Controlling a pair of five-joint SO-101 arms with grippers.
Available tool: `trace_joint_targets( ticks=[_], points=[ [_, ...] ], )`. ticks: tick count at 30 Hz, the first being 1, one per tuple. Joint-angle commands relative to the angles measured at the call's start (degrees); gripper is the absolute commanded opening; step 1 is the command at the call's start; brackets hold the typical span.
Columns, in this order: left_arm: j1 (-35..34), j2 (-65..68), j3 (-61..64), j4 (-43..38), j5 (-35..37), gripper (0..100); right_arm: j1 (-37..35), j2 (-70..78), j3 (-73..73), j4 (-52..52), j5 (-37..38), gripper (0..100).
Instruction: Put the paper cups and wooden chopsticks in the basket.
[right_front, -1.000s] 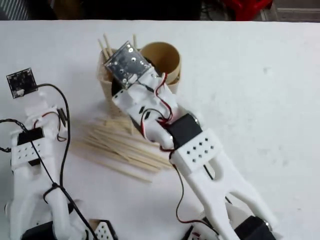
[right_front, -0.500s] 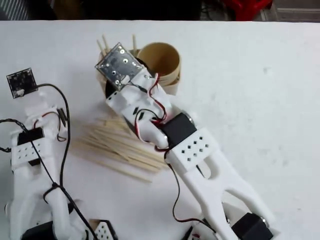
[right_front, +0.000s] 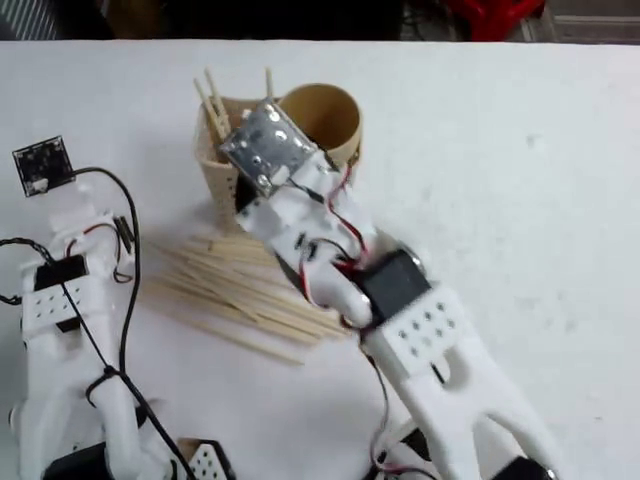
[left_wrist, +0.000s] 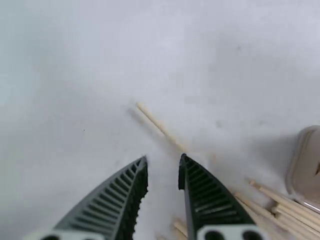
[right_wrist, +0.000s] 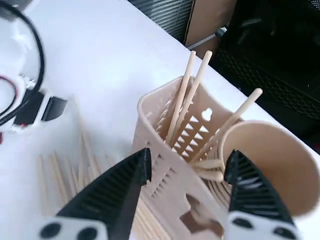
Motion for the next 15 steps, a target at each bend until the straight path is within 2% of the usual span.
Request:
trace_joint_targets(
  ticks=[1,4,8,15],
  points=[
    [-3.3,-0.6,-1.7,-0.3,-1.8,12,-0.3,-5.4,-0.8,9.4,-0.3,23.8],
    [-6.4,-0.6,-5.3,5.2,-7.7,12,-0.3,-7.0,-0.8,17.6,-0.2,16.1],
    [-12.2,-0.1,-16.3,17.2,-14.5,12,-0.3,-7.1,-0.7,26.1,2.8,1.3],
    [-18.2,0.0,-30.9,33.1,-28.5,12,-0.4,-7.6,10.3,29.8,14.7,1.7]
  ],
)
